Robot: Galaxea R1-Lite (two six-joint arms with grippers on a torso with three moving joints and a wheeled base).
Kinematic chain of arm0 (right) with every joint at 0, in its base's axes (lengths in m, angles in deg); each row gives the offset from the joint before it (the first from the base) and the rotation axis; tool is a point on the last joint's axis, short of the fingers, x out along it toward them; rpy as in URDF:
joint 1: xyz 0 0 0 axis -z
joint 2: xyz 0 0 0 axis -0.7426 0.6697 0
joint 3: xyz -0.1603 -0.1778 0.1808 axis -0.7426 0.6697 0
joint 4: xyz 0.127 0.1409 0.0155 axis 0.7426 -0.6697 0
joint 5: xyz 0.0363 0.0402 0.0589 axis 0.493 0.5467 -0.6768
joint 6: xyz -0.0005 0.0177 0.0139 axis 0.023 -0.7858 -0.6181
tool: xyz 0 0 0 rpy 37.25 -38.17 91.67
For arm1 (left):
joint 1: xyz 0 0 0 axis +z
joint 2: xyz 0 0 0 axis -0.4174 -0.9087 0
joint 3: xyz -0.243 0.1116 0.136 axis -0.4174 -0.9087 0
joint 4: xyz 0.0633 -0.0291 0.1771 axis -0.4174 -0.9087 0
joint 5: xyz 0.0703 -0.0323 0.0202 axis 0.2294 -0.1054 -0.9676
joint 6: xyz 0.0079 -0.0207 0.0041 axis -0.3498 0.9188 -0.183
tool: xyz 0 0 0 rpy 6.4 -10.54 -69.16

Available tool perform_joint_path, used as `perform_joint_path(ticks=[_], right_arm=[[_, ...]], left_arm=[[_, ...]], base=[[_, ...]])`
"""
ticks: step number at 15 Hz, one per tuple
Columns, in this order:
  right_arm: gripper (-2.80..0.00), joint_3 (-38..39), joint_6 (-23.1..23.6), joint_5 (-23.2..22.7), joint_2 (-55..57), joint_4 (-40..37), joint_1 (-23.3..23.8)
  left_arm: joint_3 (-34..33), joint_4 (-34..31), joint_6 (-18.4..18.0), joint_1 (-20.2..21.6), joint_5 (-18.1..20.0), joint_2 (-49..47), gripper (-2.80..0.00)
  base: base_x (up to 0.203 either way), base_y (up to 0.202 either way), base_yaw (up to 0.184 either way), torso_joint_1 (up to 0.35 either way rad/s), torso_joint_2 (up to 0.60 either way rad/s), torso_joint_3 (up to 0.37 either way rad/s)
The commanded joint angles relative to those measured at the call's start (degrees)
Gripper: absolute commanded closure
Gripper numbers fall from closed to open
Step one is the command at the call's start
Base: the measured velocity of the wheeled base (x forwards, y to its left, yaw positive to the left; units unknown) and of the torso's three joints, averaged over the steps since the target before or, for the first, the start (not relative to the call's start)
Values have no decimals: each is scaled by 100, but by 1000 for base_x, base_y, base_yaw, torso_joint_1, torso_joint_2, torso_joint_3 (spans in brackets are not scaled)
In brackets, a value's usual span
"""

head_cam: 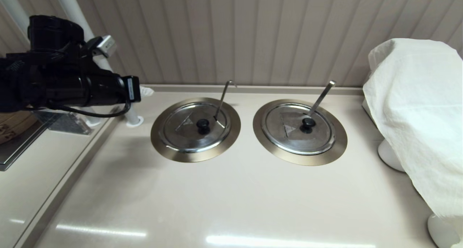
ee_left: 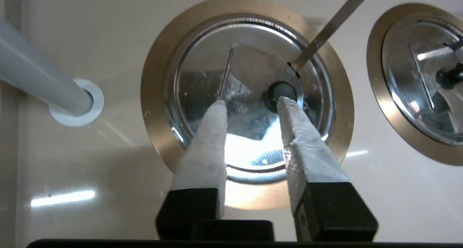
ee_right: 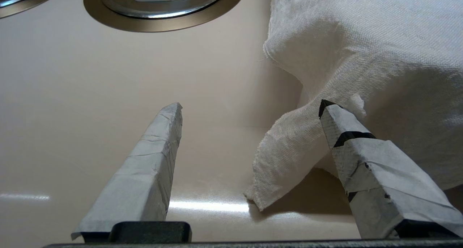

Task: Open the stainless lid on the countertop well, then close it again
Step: Open the lid

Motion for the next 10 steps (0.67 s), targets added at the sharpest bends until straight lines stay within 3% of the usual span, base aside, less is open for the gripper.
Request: perform_joint_path(ticks=[1, 6, 10], right_arm=[[-280, 0, 0, 0, -2, 1, 0], [-280, 0, 0, 1, -2, 1, 0], [-280, 0, 0, 1, -2, 1, 0]], left_arm=[[-81, 581, 11, 5, 5, -222, -280], [-349, 1858, 36, -113, -139, -824, -280], [-769, 3854, 62, -919, -1177, -1537, -280]], base=[[0, 0, 0, 0, 0, 0], [0, 0, 0, 0, 0, 0], [0, 0, 0, 0, 0, 0]])
